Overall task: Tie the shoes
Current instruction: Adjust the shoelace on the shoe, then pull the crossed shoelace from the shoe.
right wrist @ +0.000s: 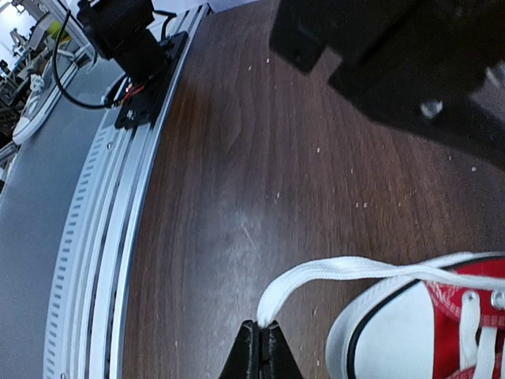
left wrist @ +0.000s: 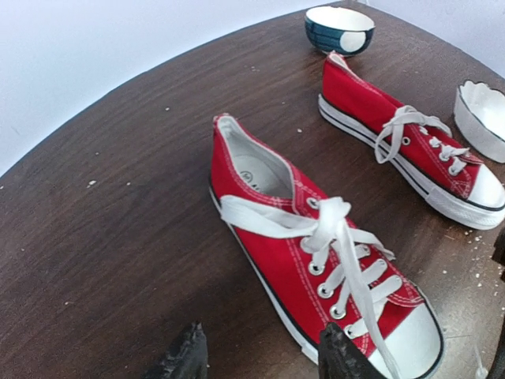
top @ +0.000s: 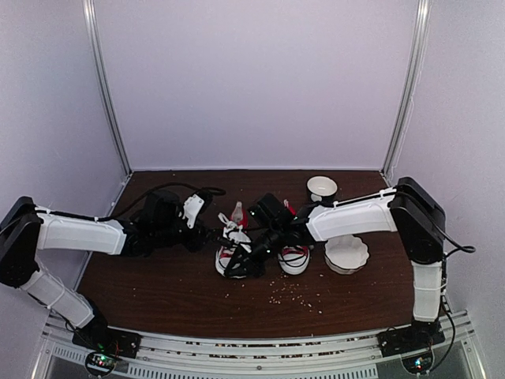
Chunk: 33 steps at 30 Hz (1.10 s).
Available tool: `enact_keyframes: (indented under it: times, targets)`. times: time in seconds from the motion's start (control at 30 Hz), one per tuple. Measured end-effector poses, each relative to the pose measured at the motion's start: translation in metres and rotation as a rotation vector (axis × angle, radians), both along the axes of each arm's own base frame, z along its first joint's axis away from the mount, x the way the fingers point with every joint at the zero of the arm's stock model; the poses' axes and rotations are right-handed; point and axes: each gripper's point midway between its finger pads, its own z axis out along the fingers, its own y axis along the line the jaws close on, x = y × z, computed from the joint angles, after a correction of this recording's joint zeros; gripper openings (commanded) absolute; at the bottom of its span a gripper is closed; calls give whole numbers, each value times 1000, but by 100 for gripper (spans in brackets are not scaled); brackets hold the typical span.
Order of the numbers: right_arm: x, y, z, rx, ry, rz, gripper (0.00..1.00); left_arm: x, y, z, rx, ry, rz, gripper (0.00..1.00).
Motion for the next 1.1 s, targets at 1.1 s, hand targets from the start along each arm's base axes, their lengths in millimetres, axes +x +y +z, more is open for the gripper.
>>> enact_keyframes:
  times: [1.1]
  targets:
    - [132, -44, 11, 31, -42, -456, 28, -4, -7, -38, 38, 88, -57, 55]
